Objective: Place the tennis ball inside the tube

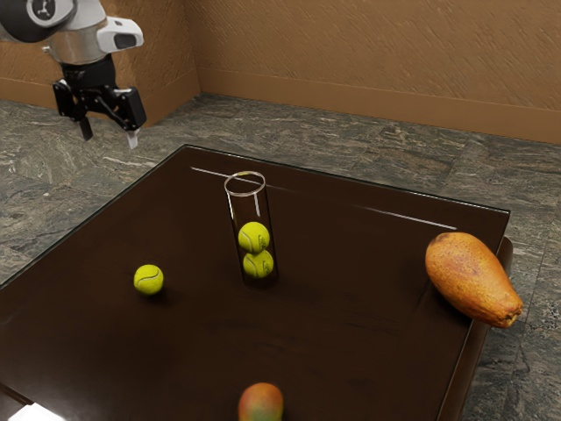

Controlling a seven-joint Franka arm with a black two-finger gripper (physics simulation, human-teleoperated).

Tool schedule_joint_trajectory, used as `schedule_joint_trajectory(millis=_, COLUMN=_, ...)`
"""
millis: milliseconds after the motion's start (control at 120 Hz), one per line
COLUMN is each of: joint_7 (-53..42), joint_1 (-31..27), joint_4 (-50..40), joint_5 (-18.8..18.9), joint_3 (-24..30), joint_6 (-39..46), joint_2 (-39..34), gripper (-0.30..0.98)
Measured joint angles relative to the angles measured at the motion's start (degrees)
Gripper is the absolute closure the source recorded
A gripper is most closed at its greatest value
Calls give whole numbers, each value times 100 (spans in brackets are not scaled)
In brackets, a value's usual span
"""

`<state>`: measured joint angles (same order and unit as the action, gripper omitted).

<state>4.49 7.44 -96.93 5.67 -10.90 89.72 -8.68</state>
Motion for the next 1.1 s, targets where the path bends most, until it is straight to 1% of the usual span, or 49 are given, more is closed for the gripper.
schedule_joint_trajectory(millis=150, joint_7=144, joint_1=-10, joint_4=-75, joint_5=9, joint_3=-17, joint_6=59, joint_2=-5, gripper=0)
schedule_joint_trajectory(millis=217, joint_7=195, joint_1=-32, joint_4=-334, joint_5=6, joint_3=-95, joint_6=158, joint_2=-8, gripper=0)
schedule_joint_trajectory(millis=283, joint_7=249, joint_1=-187, joint_4=-972, joint_5=-8, joint_3=-127, joint_6=430, joint_2=-34, gripper=0)
schedule_joint_trajectory(millis=350, joint_7=298, joint_1=-300, joint_4=-1702, joint_5=-125, joint_3=-149, joint_6=840, joint_2=17, gripper=0)
schedule_joint_trajectory(millis=408, joint_7=327, joint_1=-450, joint_4=-2116, joint_5=-295, joint_3=-161, joint_6=1207, joint_2=278, gripper=0)
schedule_joint_trajectory(millis=492, joint_7=313, joint_1=-635, joint_4=-2381, joint_5=-498, joint_3=-164, joint_6=1723, joint_2=786, gripper=0)
schedule_joint_trajectory(millis=608, joint_7=154, joint_1=-858, joint_4=-2444, joint_5=-706, joint_3=-166, joint_6=2345, joint_2=1320, gripper=0)
schedule_joint_trajectory(millis=783, joint_7=-197, joint_1=-945, joint_4=-2248, joint_5=-811, joint_3=-165, joint_6=3039, joint_2=1950, gripper=0)
schedule_joint_trajectory(millis=900, joint_7=-436, joint_1=-942, joint_4=-2048, joint_5=-910, joint_3=-166, joint_6=3326, joint_2=2325, gripper=0)
schedule_joint_trajectory(millis=1100, joint_7=-861, joint_1=-1035, joint_4=-1782, joint_5=-1225, joint_3=-165, joint_6=3588, joint_2=2752, gripper=0)
